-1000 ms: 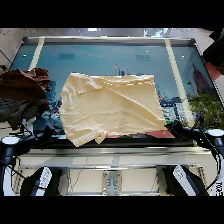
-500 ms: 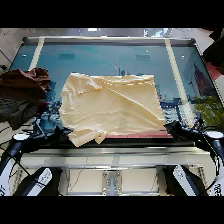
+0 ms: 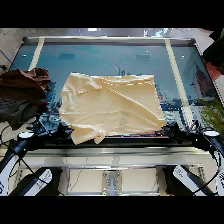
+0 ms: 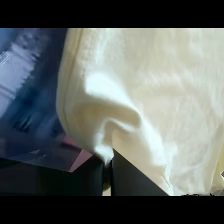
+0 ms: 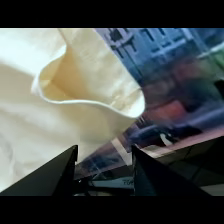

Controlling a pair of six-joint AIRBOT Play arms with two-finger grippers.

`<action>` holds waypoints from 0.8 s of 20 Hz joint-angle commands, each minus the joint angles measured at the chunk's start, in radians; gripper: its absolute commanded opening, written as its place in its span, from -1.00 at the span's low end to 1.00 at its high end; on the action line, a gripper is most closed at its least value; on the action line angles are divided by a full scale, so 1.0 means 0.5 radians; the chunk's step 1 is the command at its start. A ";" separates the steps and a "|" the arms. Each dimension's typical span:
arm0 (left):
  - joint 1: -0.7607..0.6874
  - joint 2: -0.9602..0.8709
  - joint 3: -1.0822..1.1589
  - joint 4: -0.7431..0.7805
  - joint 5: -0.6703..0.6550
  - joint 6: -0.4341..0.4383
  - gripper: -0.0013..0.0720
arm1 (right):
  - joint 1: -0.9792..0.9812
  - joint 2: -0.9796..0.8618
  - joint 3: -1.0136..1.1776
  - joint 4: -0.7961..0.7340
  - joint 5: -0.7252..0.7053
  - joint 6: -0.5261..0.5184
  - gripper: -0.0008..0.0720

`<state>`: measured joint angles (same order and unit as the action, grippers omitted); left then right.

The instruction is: Fold the shirts.

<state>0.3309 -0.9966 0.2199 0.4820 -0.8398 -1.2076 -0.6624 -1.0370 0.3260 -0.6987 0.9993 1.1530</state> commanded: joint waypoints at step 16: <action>0.175 0.701 0.637 -0.039 -0.188 0.193 -0.93 | 0.302 0.336 0.686 0.437 0.359 -0.459 -0.96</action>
<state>0.3691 -0.8013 0.4080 0.4644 -0.8913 -1.1255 -0.5156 -1.0000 0.5247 -0.4408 0.9970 0.9459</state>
